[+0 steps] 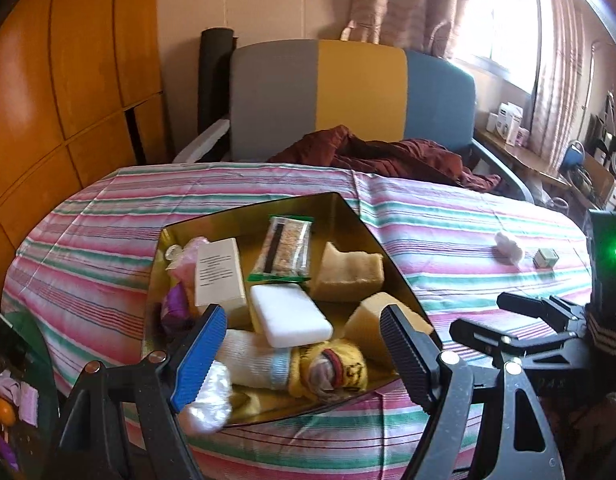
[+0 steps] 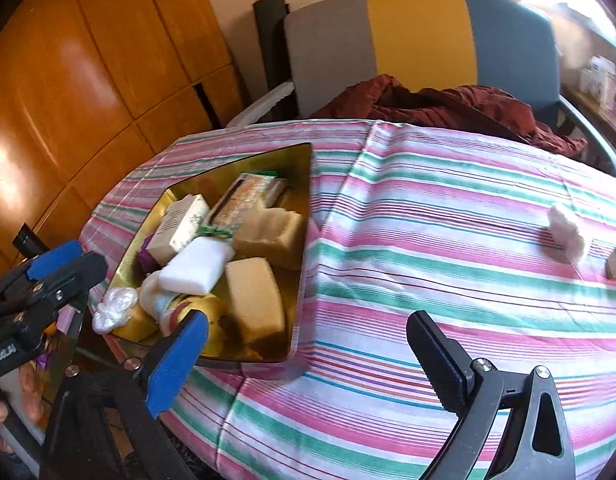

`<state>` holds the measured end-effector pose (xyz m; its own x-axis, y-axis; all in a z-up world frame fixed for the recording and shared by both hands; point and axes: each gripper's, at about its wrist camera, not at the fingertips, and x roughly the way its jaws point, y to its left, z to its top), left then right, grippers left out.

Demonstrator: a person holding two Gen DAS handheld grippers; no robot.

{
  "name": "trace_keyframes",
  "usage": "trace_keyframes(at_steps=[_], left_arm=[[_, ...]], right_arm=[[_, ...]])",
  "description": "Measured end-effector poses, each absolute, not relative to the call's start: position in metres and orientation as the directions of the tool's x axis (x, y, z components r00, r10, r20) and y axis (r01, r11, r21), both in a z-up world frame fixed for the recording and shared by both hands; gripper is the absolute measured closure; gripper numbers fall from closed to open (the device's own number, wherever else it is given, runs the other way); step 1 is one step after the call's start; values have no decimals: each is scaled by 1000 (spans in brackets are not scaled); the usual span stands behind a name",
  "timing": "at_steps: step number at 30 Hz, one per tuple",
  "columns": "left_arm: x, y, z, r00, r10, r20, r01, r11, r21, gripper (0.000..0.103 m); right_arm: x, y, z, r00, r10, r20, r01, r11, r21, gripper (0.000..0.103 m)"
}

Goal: Organize objects
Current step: 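Move both grippers back to the cotton ball and green box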

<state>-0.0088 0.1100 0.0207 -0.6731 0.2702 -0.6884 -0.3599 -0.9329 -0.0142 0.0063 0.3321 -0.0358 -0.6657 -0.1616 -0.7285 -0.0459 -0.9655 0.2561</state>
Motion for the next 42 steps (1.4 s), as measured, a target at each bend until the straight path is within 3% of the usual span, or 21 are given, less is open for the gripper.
trace_keyframes(at_steps=[13,28,42], left_arm=[[-5,157,21,-627,344,-699,-477,-879,-4,22],[-12,251,14,-464,485,-741,-653,-752,-83,22],[-25,346,-9,-321,505,-801,-728,-673,-133,22]], right_arm=[[26,410,-46,-636,-37,-770,-228,-945,234,3],[79,605,-42,-527,243,-815,-641,-743,192,3],[18,675,-72,-447,293,-845,-622,-781,58,5]])
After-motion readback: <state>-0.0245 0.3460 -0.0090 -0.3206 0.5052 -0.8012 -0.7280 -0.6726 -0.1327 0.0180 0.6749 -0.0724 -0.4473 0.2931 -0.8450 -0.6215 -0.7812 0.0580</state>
